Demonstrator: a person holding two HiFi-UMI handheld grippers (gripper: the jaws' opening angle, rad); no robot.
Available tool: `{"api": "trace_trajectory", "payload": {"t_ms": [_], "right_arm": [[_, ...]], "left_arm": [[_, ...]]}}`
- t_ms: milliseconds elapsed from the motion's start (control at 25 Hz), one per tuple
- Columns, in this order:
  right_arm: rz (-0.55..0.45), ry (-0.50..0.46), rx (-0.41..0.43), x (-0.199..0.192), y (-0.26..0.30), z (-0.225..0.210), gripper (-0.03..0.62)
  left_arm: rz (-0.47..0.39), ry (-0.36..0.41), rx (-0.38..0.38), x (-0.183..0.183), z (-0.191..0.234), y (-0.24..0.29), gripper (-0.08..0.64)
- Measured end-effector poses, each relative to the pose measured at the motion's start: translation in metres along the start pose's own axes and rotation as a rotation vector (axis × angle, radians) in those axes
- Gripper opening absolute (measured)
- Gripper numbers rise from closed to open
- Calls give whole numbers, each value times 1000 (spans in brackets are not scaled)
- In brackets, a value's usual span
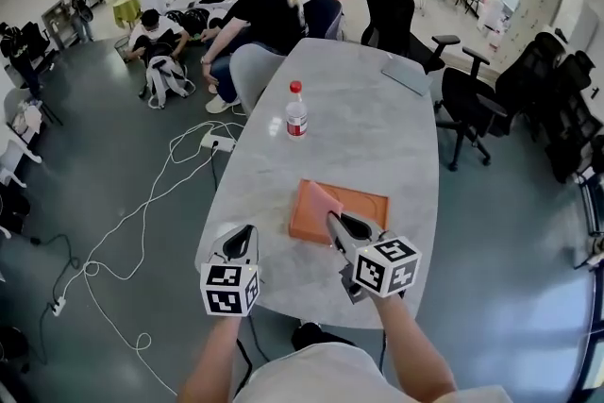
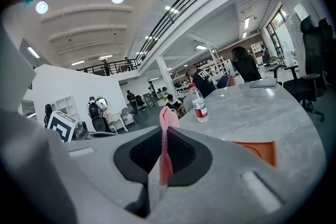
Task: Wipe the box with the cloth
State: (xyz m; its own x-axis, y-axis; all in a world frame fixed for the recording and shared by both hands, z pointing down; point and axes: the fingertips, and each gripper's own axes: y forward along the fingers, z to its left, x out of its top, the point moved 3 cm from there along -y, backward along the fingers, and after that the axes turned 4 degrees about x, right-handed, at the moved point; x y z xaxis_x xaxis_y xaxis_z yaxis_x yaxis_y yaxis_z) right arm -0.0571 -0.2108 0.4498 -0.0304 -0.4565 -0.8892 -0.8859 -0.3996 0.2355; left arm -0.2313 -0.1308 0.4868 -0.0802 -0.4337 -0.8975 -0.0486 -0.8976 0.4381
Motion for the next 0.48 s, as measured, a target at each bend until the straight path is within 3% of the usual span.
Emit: {"api": "trace_trajectory", "payload": {"t_ms": [480], "right_arm": [[24,279,164,5,57,-39,15]], "left_arm": [[45,-1,30,14,7,57,17]]}}
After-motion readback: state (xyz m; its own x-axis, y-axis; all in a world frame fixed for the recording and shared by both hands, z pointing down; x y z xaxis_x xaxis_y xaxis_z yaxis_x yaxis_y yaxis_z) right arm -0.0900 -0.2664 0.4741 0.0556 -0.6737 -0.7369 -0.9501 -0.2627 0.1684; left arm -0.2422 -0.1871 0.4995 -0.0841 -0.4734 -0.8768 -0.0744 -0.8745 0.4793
